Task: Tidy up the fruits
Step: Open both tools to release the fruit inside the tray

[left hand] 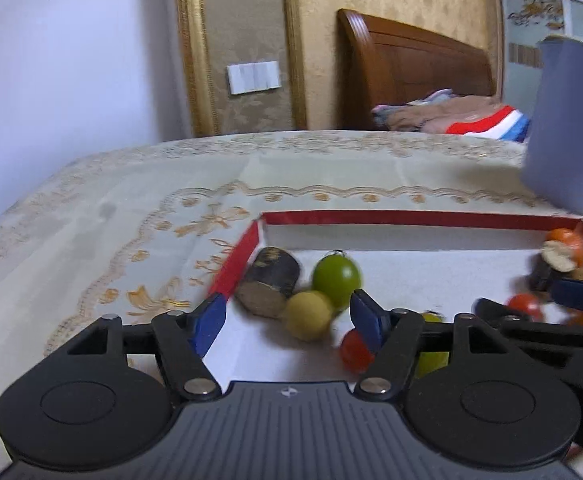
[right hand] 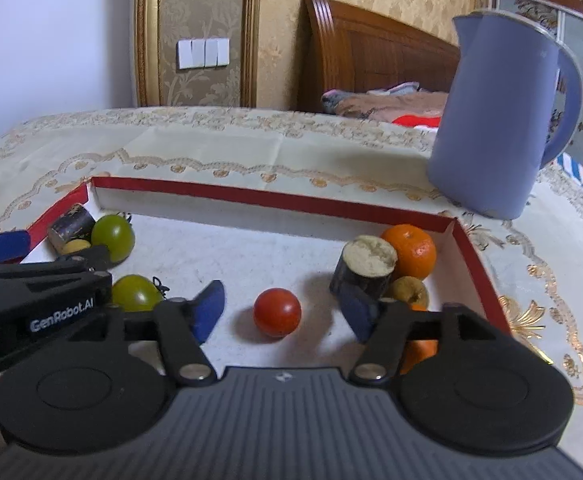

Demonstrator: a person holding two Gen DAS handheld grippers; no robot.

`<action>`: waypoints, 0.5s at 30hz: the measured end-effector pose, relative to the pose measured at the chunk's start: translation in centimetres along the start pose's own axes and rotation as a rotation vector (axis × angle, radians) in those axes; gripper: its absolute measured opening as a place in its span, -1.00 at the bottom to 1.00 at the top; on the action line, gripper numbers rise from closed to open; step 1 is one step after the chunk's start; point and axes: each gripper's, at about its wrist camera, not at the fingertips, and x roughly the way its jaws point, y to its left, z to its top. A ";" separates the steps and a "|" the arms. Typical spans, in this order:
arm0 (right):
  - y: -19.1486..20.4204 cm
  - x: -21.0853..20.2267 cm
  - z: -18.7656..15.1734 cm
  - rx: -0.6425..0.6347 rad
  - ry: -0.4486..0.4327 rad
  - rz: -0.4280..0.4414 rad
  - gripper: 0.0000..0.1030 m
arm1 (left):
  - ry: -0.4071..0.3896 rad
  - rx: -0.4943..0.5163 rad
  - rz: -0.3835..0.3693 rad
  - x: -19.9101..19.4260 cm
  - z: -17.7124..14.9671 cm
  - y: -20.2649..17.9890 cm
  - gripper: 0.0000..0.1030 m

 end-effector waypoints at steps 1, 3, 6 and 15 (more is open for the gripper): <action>0.0 -0.1 0.0 -0.005 -0.004 -0.008 0.23 | -0.005 0.013 0.009 0.0 -0.1 -0.2 0.36; -0.1 -0.1 -0.1 -0.005 -0.004 -0.008 0.27 | -0.017 0.040 0.032 0.0 -0.3 -0.7 0.36; -0.3 -0.4 -0.1 0.004 -0.020 -0.029 0.51 | -0.018 0.034 0.033 -0.1 -0.3 -0.6 0.39; -1.1 -1.0 -0.2 0.027 -0.037 -0.048 0.65 | -0.024 0.020 0.010 -0.7 -0.4 -0.2 0.46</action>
